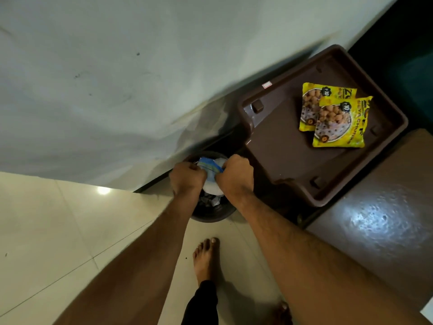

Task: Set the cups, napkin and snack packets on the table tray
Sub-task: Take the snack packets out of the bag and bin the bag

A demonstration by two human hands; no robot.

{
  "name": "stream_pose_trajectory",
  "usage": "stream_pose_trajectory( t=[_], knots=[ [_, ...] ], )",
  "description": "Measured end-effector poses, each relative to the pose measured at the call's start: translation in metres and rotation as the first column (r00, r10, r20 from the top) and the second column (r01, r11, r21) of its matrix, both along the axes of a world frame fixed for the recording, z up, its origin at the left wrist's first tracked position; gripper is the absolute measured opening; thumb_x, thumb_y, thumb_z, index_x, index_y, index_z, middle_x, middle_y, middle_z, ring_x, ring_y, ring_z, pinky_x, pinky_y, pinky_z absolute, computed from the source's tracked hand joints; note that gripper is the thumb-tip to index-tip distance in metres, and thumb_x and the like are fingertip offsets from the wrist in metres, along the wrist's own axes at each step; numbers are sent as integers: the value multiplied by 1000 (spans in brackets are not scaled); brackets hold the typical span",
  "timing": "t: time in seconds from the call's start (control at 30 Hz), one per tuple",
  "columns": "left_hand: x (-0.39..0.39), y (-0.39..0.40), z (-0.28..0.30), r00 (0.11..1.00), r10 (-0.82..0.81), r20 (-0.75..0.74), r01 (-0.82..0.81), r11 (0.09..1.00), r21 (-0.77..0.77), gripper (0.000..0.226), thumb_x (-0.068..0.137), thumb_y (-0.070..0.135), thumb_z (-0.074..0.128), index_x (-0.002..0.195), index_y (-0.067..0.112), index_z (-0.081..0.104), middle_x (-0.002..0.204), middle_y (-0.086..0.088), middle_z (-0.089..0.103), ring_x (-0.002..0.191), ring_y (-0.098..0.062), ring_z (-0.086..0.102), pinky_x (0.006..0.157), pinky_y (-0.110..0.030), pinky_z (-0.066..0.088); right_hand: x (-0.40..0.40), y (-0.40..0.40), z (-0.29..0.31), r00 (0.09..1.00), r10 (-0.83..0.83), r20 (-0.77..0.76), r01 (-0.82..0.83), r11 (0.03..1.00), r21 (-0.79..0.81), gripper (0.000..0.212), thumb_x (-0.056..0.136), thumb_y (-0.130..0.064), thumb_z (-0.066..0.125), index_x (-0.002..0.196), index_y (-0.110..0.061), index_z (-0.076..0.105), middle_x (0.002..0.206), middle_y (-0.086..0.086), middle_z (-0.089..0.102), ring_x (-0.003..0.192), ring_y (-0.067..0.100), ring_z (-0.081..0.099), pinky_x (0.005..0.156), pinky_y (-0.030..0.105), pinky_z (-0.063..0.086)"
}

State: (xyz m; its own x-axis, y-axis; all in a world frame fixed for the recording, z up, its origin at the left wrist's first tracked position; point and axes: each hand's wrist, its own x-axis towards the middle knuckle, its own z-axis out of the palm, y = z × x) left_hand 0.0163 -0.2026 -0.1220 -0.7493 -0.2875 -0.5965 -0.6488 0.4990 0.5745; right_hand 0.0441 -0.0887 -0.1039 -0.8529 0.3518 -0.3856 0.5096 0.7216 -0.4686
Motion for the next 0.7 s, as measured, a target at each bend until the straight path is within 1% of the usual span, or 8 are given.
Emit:
stream_pose_trajectory(
  t=[0.1, 0.23, 0.3, 0.37, 0.47, 0.53, 0.63, 0.7],
  knots=[
    [6, 1, -32, 990, 13, 143, -32, 991, 131, 29, 76, 19, 73, 102, 6, 75, 105, -16, 74, 98, -36, 69, 91, -48, 60, 9, -1, -24, 998, -60, 5, 59, 998, 34, 38, 83, -17, 82, 115, -10, 61, 111, 7, 73, 95, 23, 75, 75, 30, 63],
    [12, -1, -74, 966, 4, 257, -63, 973, 221, 37, 81, 20, 69, 113, 1, 70, 110, -19, 74, 99, -38, 69, 94, -49, 59, 20, -3, -56, 993, -84, 84, 77, 994, 77, 29, 89, -24, 77, 113, -9, 68, 112, 10, 74, 98, 24, 74, 81, 34, 64],
    [12, 1, -87, 951, -46, 306, -29, 972, 234, 34, 88, 17, 67, 116, -2, 67, 113, -21, 73, 103, -40, 68, 93, -46, 57, 24, -2, -72, 984, -115, 137, 116, 993, 4, 29, 91, -26, 73, 113, -7, 70, 111, 11, 74, 98, 25, 73, 81, 32, 62],
    [12, 4, -96, 934, -92, 346, 2, 968, 253, 33, 96, 16, 62, 122, -4, 63, 108, -17, 70, 103, -36, 66, 83, -36, 52, 26, -3, -81, 967, -109, 228, 137, 985, -106, 31, 93, -24, 70, 118, -5, 68, 117, 13, 72, 107, 28, 70, 82, 30, 56],
    [15, 4, -106, 931, -98, 351, 0, 964, 267, 31, 99, 12, 57, 125, -5, 62, 89, -9, 64, 77, -23, 60, 73, -32, 47, 27, -3, -89, 936, -90, 341, 177, 956, -233, 46, 94, -22, 69, 137, -9, 59, 141, 14, 60, 130, 32, 57, 104, 35, 49],
    [18, 4, -108, 939, -90, 331, 5, 968, 249, 33, 94, 12, 60, 123, -3, 65, 100, -15, 69, 85, -30, 64, 79, -41, 53, 28, -1, -92, 931, -96, 352, 188, 953, -238, 49, 93, -16, 68, 141, -14, 55, 145, 15, 56, 131, 34, 54, 108, 40, 49],
    [12, 6, -98, 934, -211, 289, 166, 971, 172, 31, 96, 19, 59, 120, 1, 67, 111, -19, 69, 101, -38, 64, 78, -35, 46, 28, 4, -92, 938, -84, 336, 180, 947, -266, 50, 93, -7, 63, 142, -17, 55, 148, 14, 53, 133, 33, 52, 111, 40, 47],
    [6, 9, -89, 930, -266, 252, 233, 960, 152, 29, 99, 19, 54, 119, 3, 67, 114, -19, 69, 99, -36, 64, 77, -34, 46, 25, 6, -87, 950, -54, 309, 155, 937, -312, 45, 95, -1, 56, 139, -11, 58, 145, 15, 56, 133, 33, 52, 112, 38, 45]
  ],
)
